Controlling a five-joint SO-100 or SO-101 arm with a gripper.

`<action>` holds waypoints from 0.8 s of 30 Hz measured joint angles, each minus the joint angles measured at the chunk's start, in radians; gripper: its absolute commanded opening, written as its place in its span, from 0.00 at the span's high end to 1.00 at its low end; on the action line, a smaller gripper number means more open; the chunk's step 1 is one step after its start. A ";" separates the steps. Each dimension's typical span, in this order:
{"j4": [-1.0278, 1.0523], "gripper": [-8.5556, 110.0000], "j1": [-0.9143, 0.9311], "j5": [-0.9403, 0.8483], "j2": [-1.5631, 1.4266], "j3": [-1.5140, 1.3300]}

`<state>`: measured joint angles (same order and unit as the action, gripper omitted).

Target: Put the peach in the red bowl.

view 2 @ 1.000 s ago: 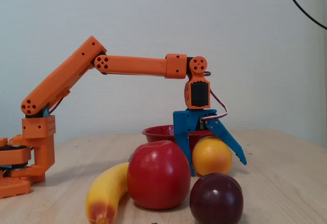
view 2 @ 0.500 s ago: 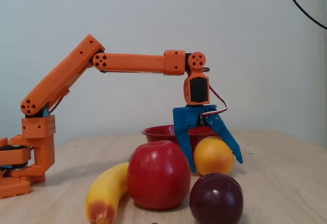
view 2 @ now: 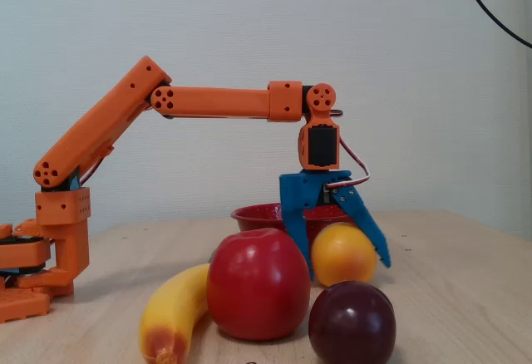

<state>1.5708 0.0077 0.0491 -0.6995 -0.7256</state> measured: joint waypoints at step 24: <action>0.100 0.93 0.245 0.018 -0.643 -0.130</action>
<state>1.6705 0.2531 0.0675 -1.3422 -0.8560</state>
